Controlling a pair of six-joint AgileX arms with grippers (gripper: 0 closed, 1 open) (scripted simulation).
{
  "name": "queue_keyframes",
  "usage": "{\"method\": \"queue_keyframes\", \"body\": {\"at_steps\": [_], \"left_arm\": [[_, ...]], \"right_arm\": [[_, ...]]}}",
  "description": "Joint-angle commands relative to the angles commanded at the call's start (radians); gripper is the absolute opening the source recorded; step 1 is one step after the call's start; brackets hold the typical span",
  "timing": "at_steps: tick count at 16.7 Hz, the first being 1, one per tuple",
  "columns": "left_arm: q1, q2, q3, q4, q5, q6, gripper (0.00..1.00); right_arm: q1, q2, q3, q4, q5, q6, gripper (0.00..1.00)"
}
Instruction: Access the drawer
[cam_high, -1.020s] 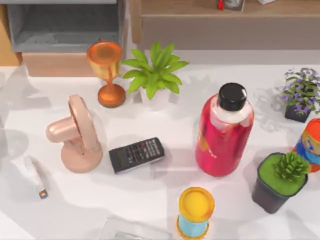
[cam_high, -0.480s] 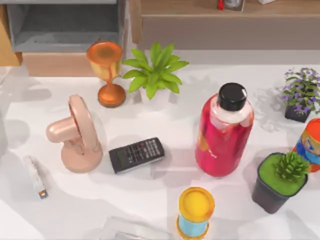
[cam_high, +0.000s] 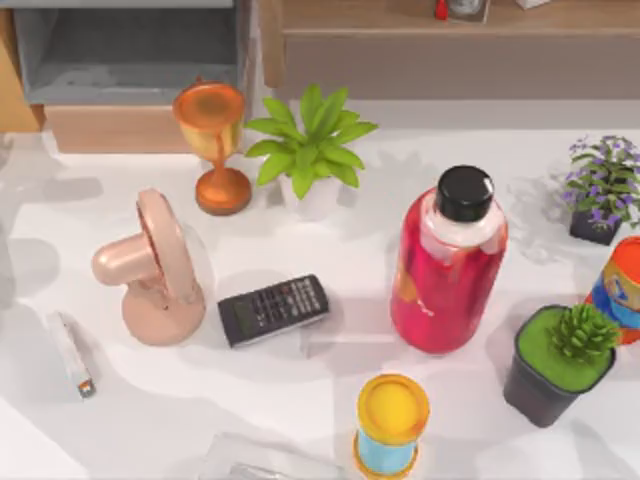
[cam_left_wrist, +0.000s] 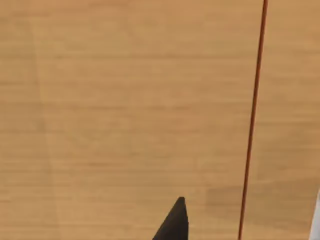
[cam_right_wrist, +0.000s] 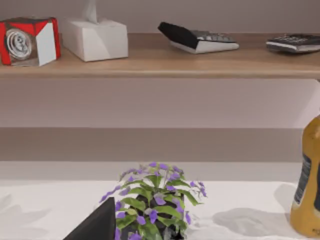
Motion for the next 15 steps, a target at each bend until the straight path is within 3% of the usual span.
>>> {"method": "queue_keyframes", "body": {"at_steps": [5, 15], "left_arm": [[0.0, 0.0, 0.0, 0.0, 0.0, 0.0, 0.02], [0.005, 0.006, -0.005, -0.007, 0.001, -0.005, 0.0]], "right_arm": [[0.0, 0.0, 0.0, 0.0, 0.0, 0.0, 1.0], [0.0, 0.0, 0.0, 0.0, 0.0, 0.0, 1.0]]}}
